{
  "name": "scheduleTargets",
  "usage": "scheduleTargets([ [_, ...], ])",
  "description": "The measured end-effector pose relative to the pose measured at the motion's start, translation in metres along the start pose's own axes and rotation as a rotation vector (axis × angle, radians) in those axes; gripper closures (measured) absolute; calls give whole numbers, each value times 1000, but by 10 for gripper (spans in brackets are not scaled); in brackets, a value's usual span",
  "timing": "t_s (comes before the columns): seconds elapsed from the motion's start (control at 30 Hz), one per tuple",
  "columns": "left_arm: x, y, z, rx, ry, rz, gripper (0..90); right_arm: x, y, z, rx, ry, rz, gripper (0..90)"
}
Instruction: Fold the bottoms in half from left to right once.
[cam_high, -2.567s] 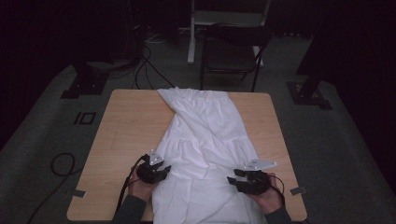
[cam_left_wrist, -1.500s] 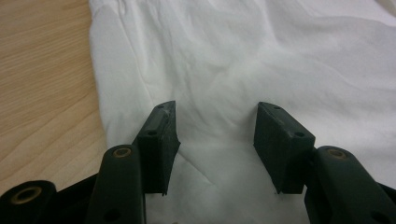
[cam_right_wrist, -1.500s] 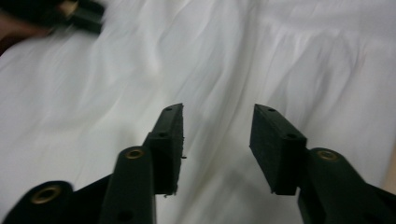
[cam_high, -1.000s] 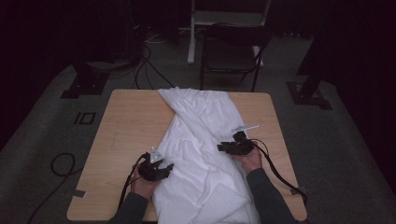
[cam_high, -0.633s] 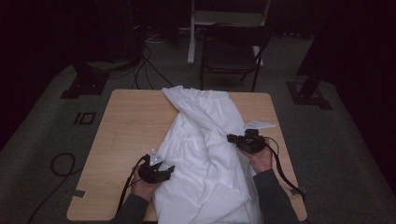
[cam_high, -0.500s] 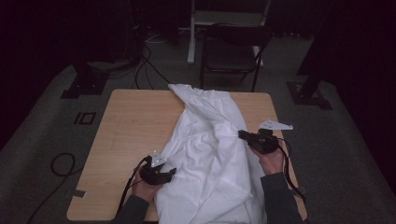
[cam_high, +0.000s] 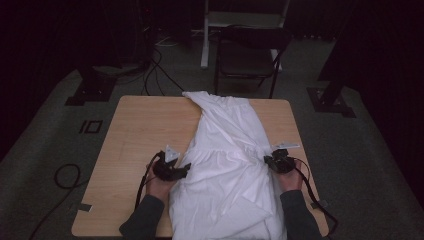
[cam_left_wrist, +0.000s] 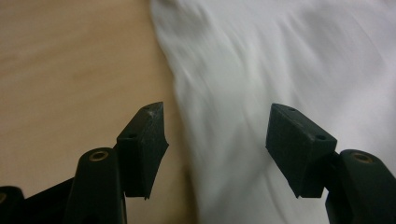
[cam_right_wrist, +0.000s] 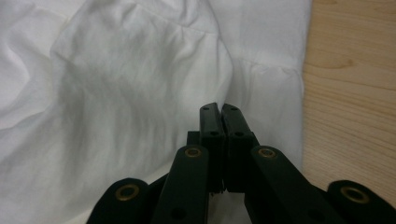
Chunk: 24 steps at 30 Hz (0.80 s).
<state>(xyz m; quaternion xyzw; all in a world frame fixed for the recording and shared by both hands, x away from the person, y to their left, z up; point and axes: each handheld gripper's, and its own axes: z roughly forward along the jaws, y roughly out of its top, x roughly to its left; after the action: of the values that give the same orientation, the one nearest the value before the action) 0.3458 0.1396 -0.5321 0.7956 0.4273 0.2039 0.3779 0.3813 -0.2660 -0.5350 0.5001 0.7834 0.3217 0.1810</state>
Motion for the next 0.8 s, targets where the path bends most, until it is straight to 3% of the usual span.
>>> scheduleTargets([
  [0.1,18,27,27,-20,-9,-83,371,1,-1,4,19,-1,-3,886],
  [0.13,18,27,27,-20,-9,-83,369,0,-1,5,25,0,-5,886],
  [0.17,24,37,43,3,-15,-106,359,0,-1,7,30,3,-9,886],
  [0.3,32,43,63,36,-63,-156,368,-1,-2,8,31,12,-3,885],
  [0.33,36,43,72,58,-113,-199,372,-1,-2,8,31,14,-4,885],
  [0.43,37,40,79,59,-139,-211,387,-2,-2,8,32,20,3,885],
  [0.47,38,41,80,55,-143,-242,439,-2,-2,8,34,18,-2,885],
  [0.53,39,41,81,57,-163,-253,530,-1,-1,8,37,15,-5,885],
  [0.6,38,40,83,67,-182,-258,720,-1,-1,9,36,14,-5,886],
  [0.67,38,38,82,67,-171,-261,870,-1,-1,8,36,15,-2,886],
  [0.7,42,34,78,64,-165,-283,882,-2,-2,8,32,21,11,887],
  [0.8,47,29,69,53,-147,-289,890,-2,-4,7,31,22,16,888],
])
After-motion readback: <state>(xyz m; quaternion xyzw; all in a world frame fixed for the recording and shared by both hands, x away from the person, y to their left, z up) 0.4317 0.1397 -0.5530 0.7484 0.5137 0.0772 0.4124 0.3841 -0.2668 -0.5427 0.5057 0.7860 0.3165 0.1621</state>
